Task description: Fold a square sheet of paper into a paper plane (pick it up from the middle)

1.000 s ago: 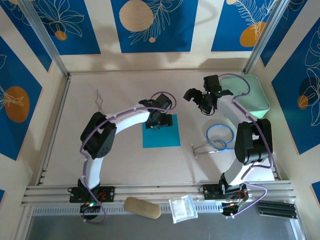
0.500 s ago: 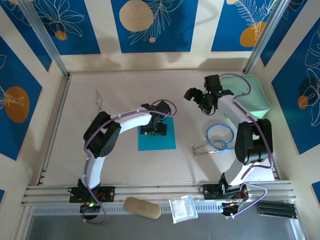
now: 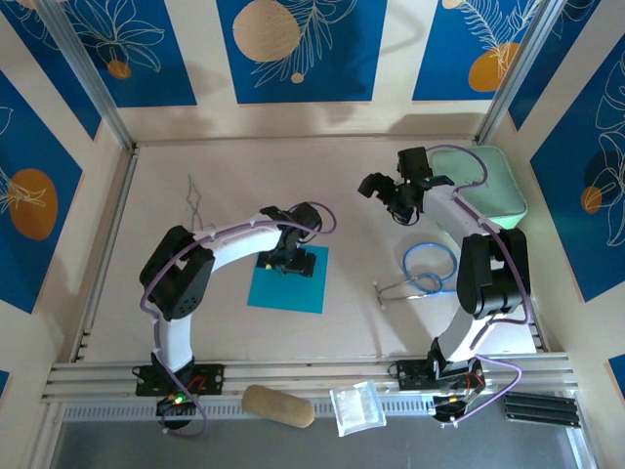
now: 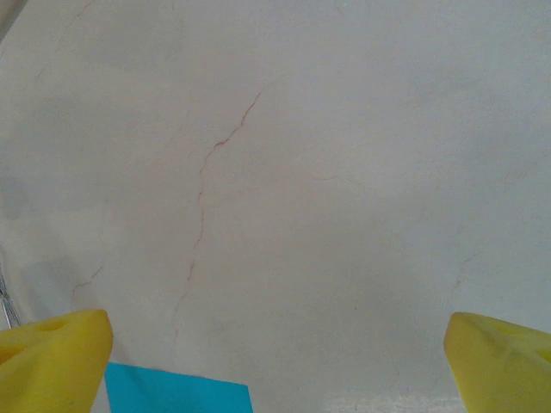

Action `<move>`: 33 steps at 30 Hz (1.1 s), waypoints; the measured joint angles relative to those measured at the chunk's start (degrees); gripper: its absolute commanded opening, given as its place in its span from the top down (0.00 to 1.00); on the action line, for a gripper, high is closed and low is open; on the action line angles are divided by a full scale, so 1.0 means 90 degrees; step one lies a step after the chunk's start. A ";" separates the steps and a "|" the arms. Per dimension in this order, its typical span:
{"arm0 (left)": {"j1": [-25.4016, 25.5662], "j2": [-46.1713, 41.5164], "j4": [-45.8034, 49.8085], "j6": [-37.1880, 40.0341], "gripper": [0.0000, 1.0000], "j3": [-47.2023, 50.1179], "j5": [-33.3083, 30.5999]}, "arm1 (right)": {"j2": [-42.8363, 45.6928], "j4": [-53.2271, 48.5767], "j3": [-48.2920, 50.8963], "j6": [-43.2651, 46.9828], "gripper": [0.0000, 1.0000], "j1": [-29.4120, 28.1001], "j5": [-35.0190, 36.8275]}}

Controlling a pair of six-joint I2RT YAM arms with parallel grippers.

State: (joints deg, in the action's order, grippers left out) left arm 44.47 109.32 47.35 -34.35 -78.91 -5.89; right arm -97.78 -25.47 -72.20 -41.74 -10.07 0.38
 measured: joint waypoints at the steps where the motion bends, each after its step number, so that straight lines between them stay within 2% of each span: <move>1: 0.0000 -0.0002 -0.0007 -0.0109 0.03 -0.0080 0.0017 | 0.0000 0.0012 -0.0002 0.0010 0.01 0.0000 0.0002; 7: 0.0000 0.0107 0.0032 -0.0532 0.04 -0.0197 0.0126 | 0.0000 0.0019 -0.0002 0.0155 0.01 -0.0012 0.0102; 18: 0.0000 0.0532 0.0172 -0.0532 0.10 -0.0214 0.0209 | 0.0000 0.0051 -0.0002 0.0308 0.01 -0.0095 0.0068; 33: -0.0005 0.0568 -0.0002 -0.0534 0.17 -0.0058 0.0318 | -0.0097 0.0063 -0.0007 0.0308 0.00 -0.0095 -0.0029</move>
State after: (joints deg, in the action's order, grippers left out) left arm 44.42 114.43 47.33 -39.16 -79.44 -3.03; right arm -98.65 -24.91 -72.27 -38.96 -10.92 0.12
